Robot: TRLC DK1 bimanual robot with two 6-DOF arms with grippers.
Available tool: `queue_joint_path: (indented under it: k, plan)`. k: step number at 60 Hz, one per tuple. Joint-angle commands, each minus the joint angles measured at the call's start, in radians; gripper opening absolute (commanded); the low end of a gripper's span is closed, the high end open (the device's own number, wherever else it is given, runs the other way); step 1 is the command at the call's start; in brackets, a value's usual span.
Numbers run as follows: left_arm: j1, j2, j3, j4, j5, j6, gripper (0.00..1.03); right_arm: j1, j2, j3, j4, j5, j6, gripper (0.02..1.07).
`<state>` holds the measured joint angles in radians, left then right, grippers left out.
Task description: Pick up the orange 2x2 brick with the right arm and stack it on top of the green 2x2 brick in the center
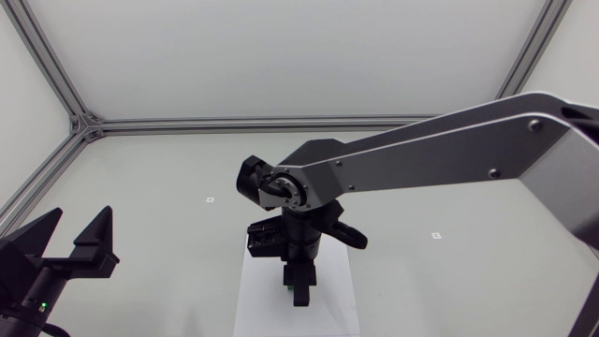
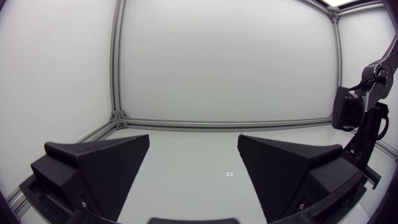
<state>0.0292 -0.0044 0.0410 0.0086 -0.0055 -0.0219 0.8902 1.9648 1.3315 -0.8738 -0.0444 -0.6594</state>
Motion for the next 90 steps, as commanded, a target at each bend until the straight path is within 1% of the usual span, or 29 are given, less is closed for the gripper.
queue_joint_path:
  k: [1, 5, 7, 8, 10, 13, 17, 20, 23, 25, 31, 62, 66, 68, 73, 90]
  plan:
    - [0.001, -0.008, -0.041, -0.015, 0.004, 0.013, 0.99, 0.016, 0.039, -0.035, -0.007, -0.017, -0.014, 0.22]
    - [0.001, -0.008, -0.041, -0.013, 0.004, 0.013, 0.99, 0.016, 0.036, -0.035, -0.002, -0.017, -0.013, 0.23]
    - [0.001, -0.008, -0.041, -0.015, 0.004, 0.013, 0.99, 0.016, 0.036, -0.034, -0.002, -0.017, -0.013, 0.25]
    - [0.001, -0.008, -0.041, -0.015, 0.004, 0.013, 0.99, 0.016, 0.034, -0.034, -0.001, -0.017, -0.011, 0.33]
    - [0.001, -0.008, -0.041, -0.015, 0.006, 0.013, 0.99, 0.016, 0.031, -0.035, 0.001, -0.017, -0.011, 0.39]
    - [0.001, -0.008, -0.041, -0.015, 0.004, 0.013, 0.99, 0.018, 0.028, -0.035, 0.006, -0.017, -0.009, 0.47]
    - [0.001, -0.008, -0.041, -0.015, 0.004, 0.013, 0.99, 0.016, 0.025, -0.032, 0.015, -0.017, -0.003, 0.53]
    - [0.001, -0.008, -0.041, -0.013, 0.004, 0.013, 0.99, 0.018, 0.022, -0.032, 0.016, -0.017, 0.000, 0.64]
    - [0.001, -0.008, -0.041, -0.013, 0.004, 0.013, 0.99, 0.018, 0.020, -0.034, 0.021, -0.017, 0.003, 0.65]
    - [0.001, -0.008, -0.041, -0.015, 0.004, 0.013, 0.99, 0.016, 0.019, -0.032, 0.027, -0.017, 0.009, 0.69]
    - [0.001, -0.008, -0.041, -0.015, 0.004, 0.013, 0.99, 0.013, 0.020, -0.035, 0.032, -0.015, 0.011, 0.74]
    - [0.001, -0.008, -0.041, -0.015, 0.004, 0.013, 0.99, 0.009, 0.013, -0.035, 0.041, -0.009, 0.026, 0.74]
    - [0.001, -0.008, -0.041, -0.015, 0.004, 0.013, 0.99, 0.007, 0.003, -0.031, 0.041, -0.009, 0.035, 0.85]
    - [0.001, -0.008, -0.041, -0.015, 0.004, 0.013, 0.99, 0.007, -0.003, -0.029, 0.041, -0.009, 0.038, 0.88]
    - [0.001, -0.008, -0.041, -0.015, 0.004, 0.013, 0.99, 0.006, -0.023, -0.028, 0.036, -0.009, 0.043, 1.02]
    - [0.001, -0.008, -0.041, -0.013, 0.004, 0.013, 0.99, -0.011, -0.138, -0.012, 0.001, -0.014, 0.066, 1.03]
